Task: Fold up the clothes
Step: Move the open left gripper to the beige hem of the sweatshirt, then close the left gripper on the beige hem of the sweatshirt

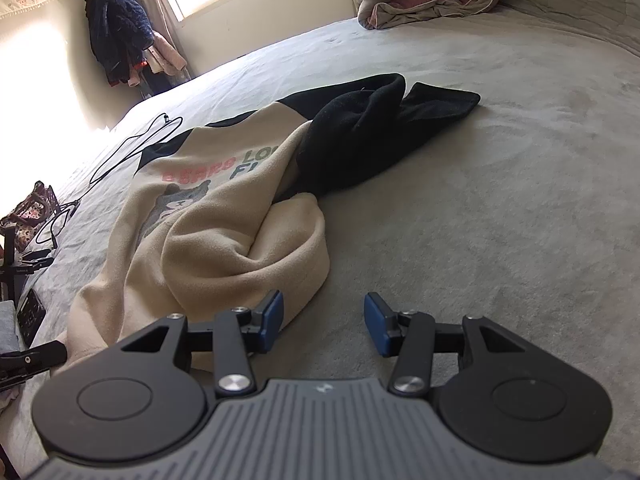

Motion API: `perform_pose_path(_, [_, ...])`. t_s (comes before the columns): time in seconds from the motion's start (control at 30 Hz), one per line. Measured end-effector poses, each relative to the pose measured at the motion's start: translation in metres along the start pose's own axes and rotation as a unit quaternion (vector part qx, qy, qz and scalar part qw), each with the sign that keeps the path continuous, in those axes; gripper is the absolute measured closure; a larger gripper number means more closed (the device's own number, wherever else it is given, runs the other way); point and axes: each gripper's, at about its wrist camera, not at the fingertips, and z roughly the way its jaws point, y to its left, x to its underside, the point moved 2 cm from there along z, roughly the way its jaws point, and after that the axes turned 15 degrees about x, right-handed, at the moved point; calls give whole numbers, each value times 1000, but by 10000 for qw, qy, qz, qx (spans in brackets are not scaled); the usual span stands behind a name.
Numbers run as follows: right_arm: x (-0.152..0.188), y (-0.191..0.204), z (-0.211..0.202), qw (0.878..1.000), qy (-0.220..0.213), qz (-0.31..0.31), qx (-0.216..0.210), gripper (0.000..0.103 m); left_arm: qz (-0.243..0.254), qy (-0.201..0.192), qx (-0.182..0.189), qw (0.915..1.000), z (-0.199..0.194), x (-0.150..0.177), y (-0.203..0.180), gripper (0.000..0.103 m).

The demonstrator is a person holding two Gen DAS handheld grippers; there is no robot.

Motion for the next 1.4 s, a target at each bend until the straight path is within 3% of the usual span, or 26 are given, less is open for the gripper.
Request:
perform_pose_path(0.77, [-5, 0, 1, 10000, 3, -29, -35, 53, 119, -49, 22, 9999, -1, -5, -5, 98])
perform_pose_path(1.4, [-4, 2, 1, 9999, -10, -105, -10, 53, 58, -366, -54, 9993, -14, -12, -2, 98])
